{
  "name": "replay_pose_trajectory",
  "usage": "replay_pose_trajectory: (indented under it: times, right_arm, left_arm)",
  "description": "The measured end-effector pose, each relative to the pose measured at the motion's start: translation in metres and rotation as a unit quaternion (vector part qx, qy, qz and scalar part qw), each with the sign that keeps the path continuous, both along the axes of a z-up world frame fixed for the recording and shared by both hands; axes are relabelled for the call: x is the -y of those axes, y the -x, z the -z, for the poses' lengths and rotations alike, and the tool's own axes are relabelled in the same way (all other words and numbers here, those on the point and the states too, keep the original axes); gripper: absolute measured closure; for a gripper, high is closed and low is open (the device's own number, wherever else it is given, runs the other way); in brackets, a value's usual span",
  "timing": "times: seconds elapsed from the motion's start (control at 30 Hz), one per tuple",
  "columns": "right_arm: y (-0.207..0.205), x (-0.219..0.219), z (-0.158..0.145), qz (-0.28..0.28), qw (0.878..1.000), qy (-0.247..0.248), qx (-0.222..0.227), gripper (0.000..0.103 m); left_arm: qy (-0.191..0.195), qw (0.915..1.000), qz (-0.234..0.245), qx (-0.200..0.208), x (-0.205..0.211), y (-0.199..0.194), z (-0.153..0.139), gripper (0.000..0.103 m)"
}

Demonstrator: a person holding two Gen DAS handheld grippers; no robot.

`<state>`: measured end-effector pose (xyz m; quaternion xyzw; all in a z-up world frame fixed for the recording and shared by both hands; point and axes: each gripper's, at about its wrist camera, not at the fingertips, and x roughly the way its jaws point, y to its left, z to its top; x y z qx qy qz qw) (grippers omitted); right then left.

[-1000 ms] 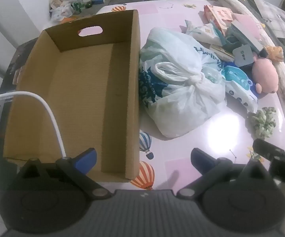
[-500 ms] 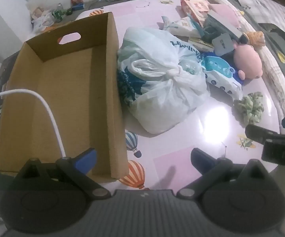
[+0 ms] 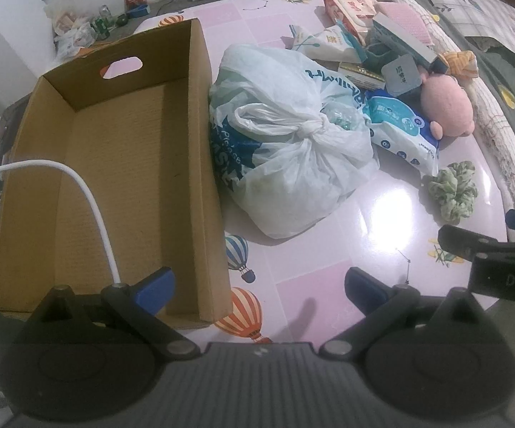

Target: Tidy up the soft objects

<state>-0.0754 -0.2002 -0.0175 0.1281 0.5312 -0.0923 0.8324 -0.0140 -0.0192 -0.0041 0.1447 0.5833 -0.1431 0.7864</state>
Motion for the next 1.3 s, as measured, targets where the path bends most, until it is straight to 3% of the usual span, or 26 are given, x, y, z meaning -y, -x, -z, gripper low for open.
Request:
replay_pose_trajectory:
  times: [1.3]
  right_arm:
    - [-0.0062,-0.0043,0.0025,-0.011,1.000,0.001,-0.003,0.001]
  left_arm:
    - [0.000,1.0000,-0.006,-0.002,-0.0077,-0.0051,-0.0002,0.001]
